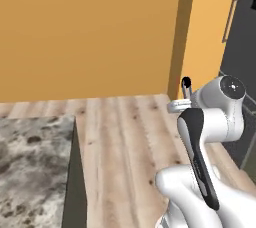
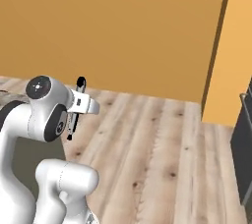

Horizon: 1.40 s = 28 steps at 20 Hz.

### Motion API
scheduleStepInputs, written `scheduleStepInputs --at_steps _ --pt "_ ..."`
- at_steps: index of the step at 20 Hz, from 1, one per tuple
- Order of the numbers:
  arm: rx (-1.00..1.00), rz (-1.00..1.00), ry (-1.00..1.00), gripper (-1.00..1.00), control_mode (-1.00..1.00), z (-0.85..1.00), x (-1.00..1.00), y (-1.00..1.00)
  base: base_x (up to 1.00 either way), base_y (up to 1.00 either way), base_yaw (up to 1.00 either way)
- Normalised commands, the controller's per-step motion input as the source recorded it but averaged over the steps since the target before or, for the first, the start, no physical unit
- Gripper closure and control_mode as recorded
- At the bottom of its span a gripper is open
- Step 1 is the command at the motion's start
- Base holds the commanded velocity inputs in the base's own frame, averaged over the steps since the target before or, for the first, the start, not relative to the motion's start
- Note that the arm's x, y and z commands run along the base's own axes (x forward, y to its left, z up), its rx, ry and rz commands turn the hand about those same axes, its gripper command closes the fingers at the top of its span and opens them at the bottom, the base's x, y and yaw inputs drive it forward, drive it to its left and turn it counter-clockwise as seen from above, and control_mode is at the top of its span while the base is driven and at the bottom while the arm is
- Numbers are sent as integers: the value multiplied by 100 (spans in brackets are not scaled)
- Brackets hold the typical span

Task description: Take the tongs from the drawer on the right and place them on the dining counter next to the tray containing the hot dog.

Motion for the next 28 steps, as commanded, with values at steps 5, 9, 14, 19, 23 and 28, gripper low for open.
scheduleStepInputs --at_steps 5,9,14,19,23,28 --pt "0 0 0 100 100 0 0 0 100 -46 27" --pt "0 0 0 100 100 0 0 0 100 -44 24" --pt "0 0 0 100 100 0 0 0 100 -41 24" --pt "0 0 0 100 100 0 0 0 100 -30 29" --pt "0 0 0 100 100 0 0 0 100 -28 29" --pt "0 0 0 100 100 0 0 0 100 -9 51"
